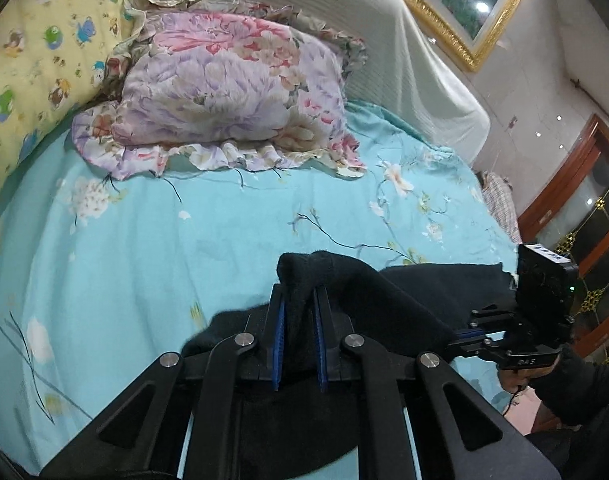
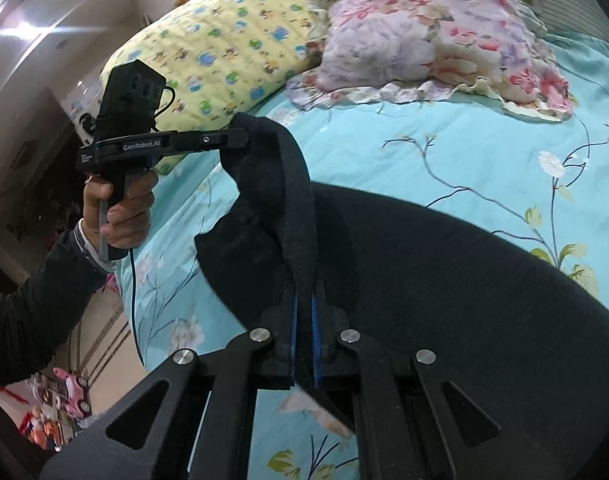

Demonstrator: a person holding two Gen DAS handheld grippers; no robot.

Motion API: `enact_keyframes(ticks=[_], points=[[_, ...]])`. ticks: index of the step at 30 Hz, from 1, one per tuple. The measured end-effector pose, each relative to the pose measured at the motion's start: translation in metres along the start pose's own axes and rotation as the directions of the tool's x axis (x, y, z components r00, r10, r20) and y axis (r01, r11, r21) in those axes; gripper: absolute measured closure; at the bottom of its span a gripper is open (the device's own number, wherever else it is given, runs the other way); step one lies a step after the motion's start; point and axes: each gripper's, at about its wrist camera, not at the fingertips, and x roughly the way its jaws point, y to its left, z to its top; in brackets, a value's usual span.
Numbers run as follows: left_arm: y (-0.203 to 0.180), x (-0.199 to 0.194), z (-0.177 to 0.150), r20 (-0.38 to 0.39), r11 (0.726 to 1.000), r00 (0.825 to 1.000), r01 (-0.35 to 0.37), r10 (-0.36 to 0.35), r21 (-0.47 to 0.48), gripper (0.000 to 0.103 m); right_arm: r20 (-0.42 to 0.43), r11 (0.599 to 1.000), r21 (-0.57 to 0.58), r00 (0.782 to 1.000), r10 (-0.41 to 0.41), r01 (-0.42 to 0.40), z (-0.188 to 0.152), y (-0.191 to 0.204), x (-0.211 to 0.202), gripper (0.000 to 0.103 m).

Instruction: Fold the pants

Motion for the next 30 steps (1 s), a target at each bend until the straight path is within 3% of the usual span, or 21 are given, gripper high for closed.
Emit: enact_keyframes(ticks=[13,25,29,30], points=[[0.017,-0.012,-0.055,0.079,0.989,0.992,-0.092,0.102,-0.119,0.088,-0.053,0.998,-0.064,0.999,-0.014,0.011,-0.020,0.006,0.015,0.096],[0.020,-0.023,-0.089,0.097,0.964,0.983,-0.132,0.158,-0.230,0.085,-0.076,0.994,-0.105,0.996,-0.039,0.031,-0.030,0.011,0.018,0.093],[0.019,-0.027,-0.102,0.088,0.948,0.977,-0.165,0.195,-0.272,0.074,-0.085,0.993,-0.112,0.995,-0.053,0.043,-0.033,0.011,0.016,0.092],[0.017,-0.030,-0.106,0.093,0.944,0.974,-0.173,0.206,-0.280,0.073,-0.088,0.993,-0.111,0.995,-0.051,0.041,-0.033,0.012,0.015,0.087]])
